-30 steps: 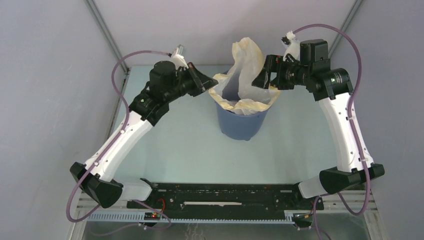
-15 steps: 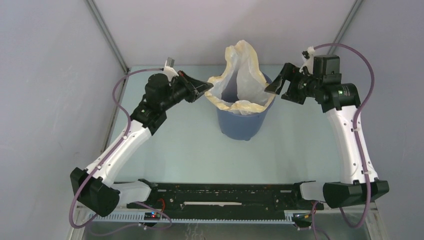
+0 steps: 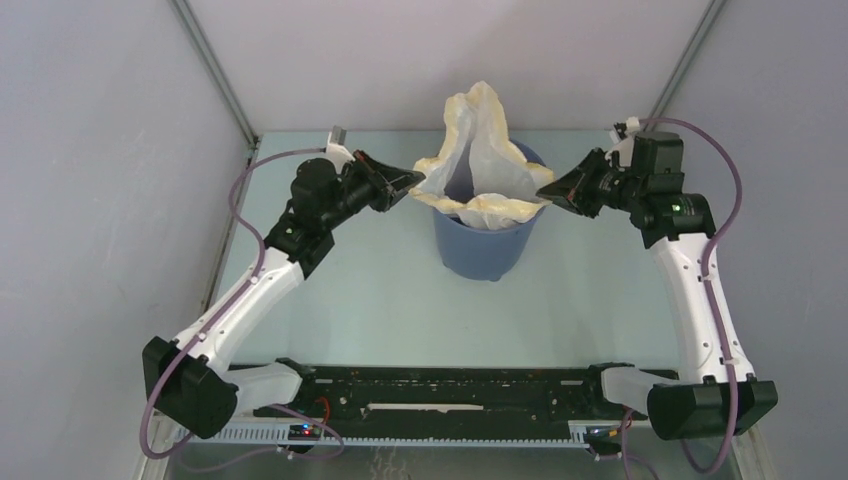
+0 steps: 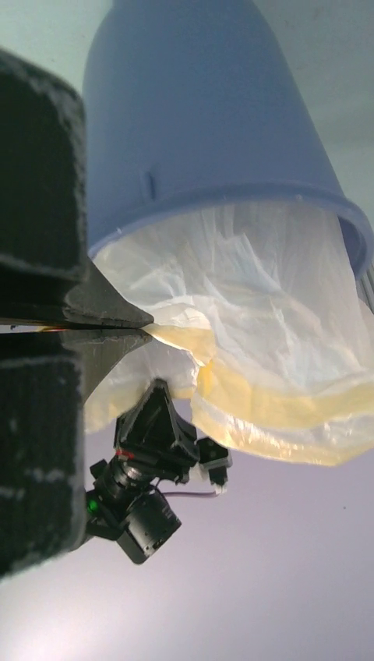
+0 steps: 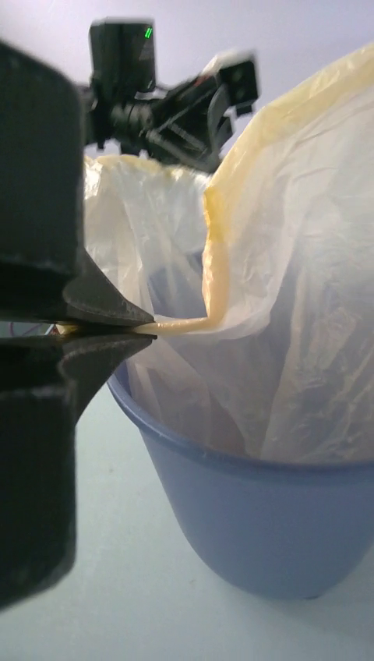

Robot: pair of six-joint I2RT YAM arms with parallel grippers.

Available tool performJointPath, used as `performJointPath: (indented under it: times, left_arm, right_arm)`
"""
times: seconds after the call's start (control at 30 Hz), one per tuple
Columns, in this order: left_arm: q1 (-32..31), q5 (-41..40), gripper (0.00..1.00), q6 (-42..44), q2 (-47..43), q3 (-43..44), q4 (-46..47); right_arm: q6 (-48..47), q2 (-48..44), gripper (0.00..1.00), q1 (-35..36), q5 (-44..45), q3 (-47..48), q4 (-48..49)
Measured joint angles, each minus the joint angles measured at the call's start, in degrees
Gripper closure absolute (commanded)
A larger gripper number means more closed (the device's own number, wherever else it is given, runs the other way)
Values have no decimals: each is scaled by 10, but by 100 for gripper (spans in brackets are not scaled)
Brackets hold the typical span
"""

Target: Put the trash bags into the trash bin

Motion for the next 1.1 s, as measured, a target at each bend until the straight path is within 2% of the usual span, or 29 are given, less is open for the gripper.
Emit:
performJointPath:
  times: [0.13, 0.3, 0.5, 0.6, 0.87, 0.97, 1.03, 1.1]
  left_arm:
    - [6, -5, 100, -13, -18, -42, 8]
    - [7, -11, 100, -14, -44, -86, 9]
    - [7, -14, 100, -14, -78, -131, 5]
    - [7, -14, 100, -14, -81, -145, 5]
    - [9, -20, 100, -14, -79, -154, -2]
    - [10, -20, 100, -14, -71, -154, -2]
    - [13, -20, 96, -14, -64, -156, -4]
    - [16, -19, 91, -14, -56, -156, -6]
  right_arm:
    - [-3, -14, 91, -28, -7, -2, -14]
    - [-30, -43, 82, -31, -2, -2, -48]
    - [-47, -68, 82, -31, 4, -36, -64]
    - [-58, -73, 73, -31, 13, -65, -74]
    - [-88, -74, 83, -33, 41, -82, -82]
    - [-98, -73, 81, -42, 56, -82, -82]
    - [-101, -74, 75, -45, 68, -87, -81]
    - [-104, -75, 74, -48, 76, -101, -77]
